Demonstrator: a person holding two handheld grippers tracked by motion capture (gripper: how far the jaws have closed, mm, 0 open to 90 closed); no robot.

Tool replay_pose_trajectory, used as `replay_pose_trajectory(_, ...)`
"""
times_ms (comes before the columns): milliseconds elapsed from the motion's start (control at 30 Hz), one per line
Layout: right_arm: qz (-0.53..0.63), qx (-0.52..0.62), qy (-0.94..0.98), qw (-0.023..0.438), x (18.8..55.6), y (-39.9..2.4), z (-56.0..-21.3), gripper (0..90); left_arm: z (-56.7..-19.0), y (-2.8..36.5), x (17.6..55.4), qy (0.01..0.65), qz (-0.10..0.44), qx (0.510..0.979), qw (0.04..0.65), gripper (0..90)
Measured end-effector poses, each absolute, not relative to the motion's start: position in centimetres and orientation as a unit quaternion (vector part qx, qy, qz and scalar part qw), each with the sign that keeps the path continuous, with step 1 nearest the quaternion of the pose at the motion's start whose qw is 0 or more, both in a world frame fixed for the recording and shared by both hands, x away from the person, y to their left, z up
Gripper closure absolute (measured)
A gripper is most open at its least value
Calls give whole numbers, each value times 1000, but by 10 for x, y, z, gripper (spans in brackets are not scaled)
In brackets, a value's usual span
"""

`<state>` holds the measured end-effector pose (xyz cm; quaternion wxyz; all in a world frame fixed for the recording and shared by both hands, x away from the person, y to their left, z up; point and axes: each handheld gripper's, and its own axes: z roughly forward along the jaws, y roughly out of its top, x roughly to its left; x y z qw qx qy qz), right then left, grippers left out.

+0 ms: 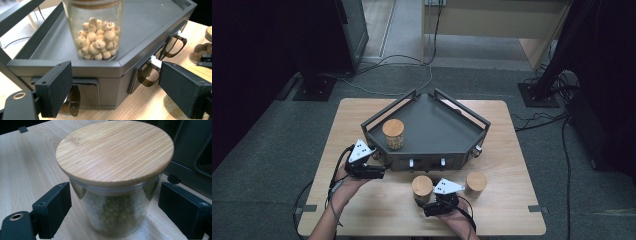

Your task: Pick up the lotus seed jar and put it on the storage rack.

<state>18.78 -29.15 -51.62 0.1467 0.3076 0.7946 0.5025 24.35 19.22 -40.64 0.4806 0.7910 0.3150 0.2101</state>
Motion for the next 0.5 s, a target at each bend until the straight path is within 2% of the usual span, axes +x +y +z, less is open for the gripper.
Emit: replay_pose_trajectory(500,499,302,799,148,188,-290,-515,111,-411,191,229,307,225,794,475,121)
